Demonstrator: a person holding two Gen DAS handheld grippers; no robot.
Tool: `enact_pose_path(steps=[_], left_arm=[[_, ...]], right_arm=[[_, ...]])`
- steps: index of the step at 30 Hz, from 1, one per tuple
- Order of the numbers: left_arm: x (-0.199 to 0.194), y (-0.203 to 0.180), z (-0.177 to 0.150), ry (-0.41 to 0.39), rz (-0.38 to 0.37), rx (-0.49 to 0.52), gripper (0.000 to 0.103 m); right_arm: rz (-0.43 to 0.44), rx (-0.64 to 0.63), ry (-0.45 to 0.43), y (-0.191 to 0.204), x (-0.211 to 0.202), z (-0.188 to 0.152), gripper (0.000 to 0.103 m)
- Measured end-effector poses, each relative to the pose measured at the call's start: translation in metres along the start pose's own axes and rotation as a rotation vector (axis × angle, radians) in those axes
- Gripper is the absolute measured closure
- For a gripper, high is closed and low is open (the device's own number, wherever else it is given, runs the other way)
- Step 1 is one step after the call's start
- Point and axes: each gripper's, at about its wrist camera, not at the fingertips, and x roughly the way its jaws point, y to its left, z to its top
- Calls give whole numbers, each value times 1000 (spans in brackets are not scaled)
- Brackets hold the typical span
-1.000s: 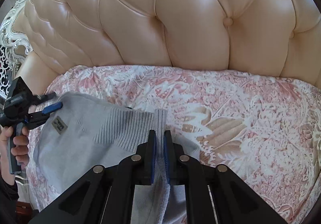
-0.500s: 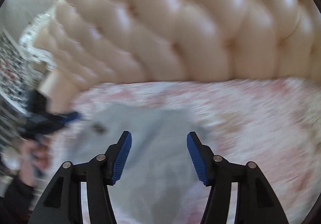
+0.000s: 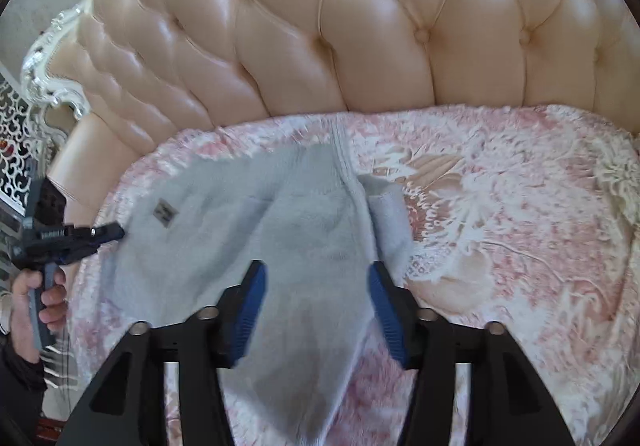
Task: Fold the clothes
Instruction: 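Open both grippers and lift them away from the folded sweatshirt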
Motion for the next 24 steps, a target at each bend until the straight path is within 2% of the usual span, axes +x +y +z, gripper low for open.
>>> enact_pose_path(steps=[1,2,3,4,5,6,8,9,11,12,13,14,15,20,24], left_arm=[[-4,1,-4,1,4,12,94],[-6,3,-9,4,16,30,89],[-9,4,-14,4,29,48,75],[-12,4,-18,-11,56,65,66],[-16,4,-22,-26,84,82,52],[-19,4,-26,-41,109,98,45],[-23,3,-33,-55,147,118,45],[-23,2,-35,-58,165,127,45],[-19,1,-37,-39,121,143,49],[-15,1,-39,-11,110,154,54],[-7,0,-40,27,119,169,55],[-1,-2,-40,48,131,182,67],[3,-3,-41,65,144,194,96],[-8,-7,-48,47,218,194,95],[-19,0,-59,26,205,99,95]], right_arm=[[-10,-5,-9,1,-10,-4,32],[-23,-21,-18,5,-16,-9,30],[-36,-37,-26,9,-22,-14,28],[-46,-49,-25,10,-25,-18,26],[-61,-59,-20,11,-28,-23,23],[-73,-58,-19,10,-28,-27,23],[-96,-53,-17,8,-30,-37,23],[-98,-39,-19,4,-30,-40,23],[-94,-20,-15,2,-29,-44,23],[-92,-11,-13,1,-28,-46,23],[-93,-15,-5,2,-26,-47,23],[-96,-16,1,3,-23,-48,23],[-99,-16,7,3,-20,-49,23],[-160,-16,60,2,-4,-55,23],[-237,-24,109,2,8,-60,24]])
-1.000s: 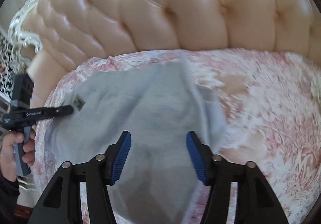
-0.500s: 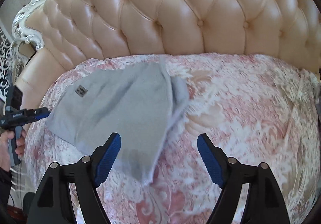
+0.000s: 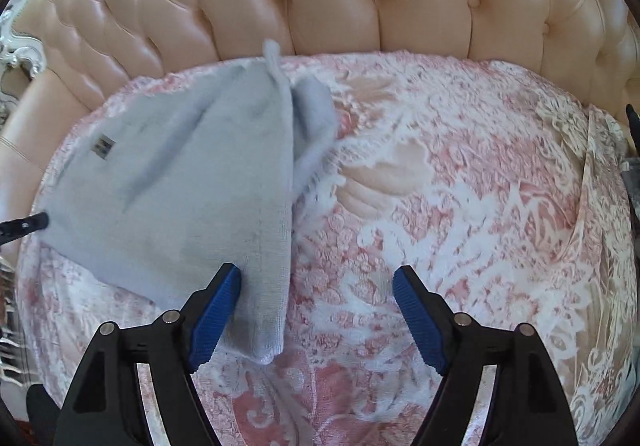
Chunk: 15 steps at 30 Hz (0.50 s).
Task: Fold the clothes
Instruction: 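Open both grippers and lift them away from the folded sweatshirt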
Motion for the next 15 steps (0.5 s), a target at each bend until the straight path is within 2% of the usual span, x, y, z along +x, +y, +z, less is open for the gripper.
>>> enact_pose_path(steps=[2,5,7,9,10,11,12,15], left_arm=[[2,6,-10,15,1,-43,95],[1,11,-15,9,-36,-75,95],[-6,17,-15,5,-64,-114,88],[-22,23,-16,-24,-95,-145,68],[-34,26,-18,-52,-108,-153,62],[-52,27,-19,-97,-96,-133,50],[-65,27,-19,-134,-74,-107,44],[-96,26,-18,-222,-29,-32,42]], right_arm=[[-31,-26,0,5,-1,0,24],[-65,-32,14,7,0,0,24],[-64,-21,20,4,0,-1,24],[-53,7,25,0,0,0,22],[-44,27,29,-3,-1,0,22],[-36,47,32,-5,-2,0,22],[-36,57,26,-4,-5,1,22],[-32,63,-9,-2,-14,0,22]])
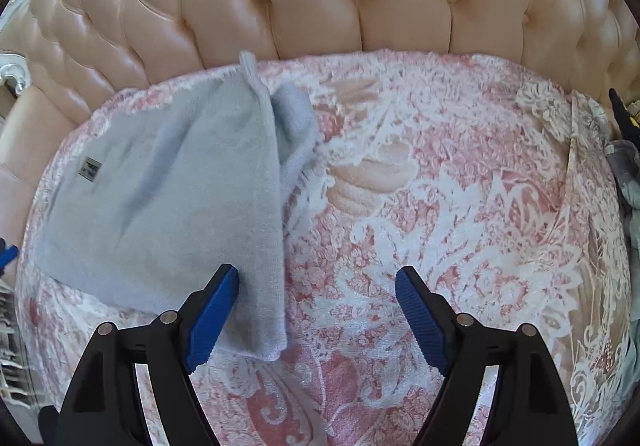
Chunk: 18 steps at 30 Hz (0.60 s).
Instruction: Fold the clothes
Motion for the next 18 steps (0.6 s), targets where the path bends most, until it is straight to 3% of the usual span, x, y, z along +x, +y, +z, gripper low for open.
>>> enact_pose_path(steps=[2,6,8,11,13,18], left_arm=[[-7,1,3,-41,13,14,39],[-4,-5,-2,-7,-17,55,39],[-9,-12,-8,-20,62,103,39],[-38,-37,-11,-134,107,212,37],[-50,-53,-7,-190,122,262,22],[-42,-64,2,-156,66,223,22]], right_arm=[[-11,9,-26,1,-7,-2,22],[-34,26,-58,-2,-20,-2,22],[-37,20,-112,0,-37,2,22],[-17,-6,-232,13,-74,8,22],[-6,-4,-310,20,-93,11,21],[41,61,-273,24,-90,26,19]])
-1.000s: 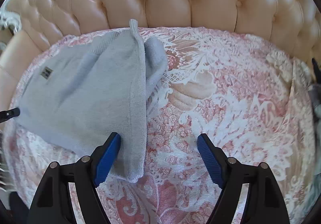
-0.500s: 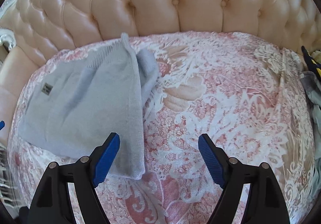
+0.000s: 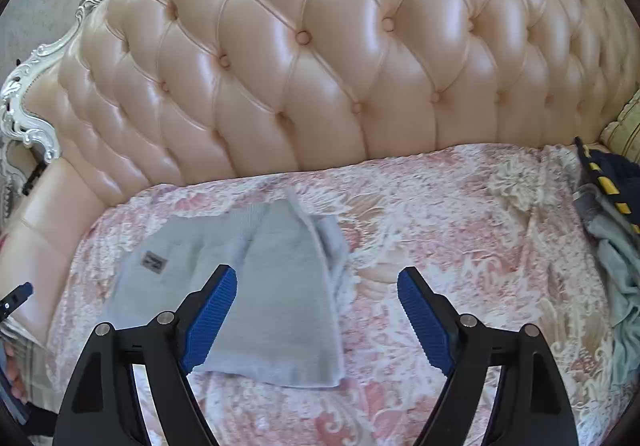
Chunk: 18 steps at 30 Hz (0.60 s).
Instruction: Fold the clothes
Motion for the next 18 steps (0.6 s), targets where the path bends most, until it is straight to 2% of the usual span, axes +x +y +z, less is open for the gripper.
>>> enact_pose_path(steps=[4,8,12,15,18], left_arm=[[9,-13,-11,39,15,20,22],[16,-13,-17,63,8,-32,22],[18,-20,-19,55,10,-23,22],[-2,-31,-17,6,64,26,22],[-62,-63,-6,-126,166,187,22]], right_arm=[[14,-22,29,-1,6,-5,19],[19,-11,45,-14,5,-17,19],[10,-18,35,-21,1,-19,19],[28,-20,-5,-22,-12,-17,19],[24,-34,-29,-19,-22,-13,19]])
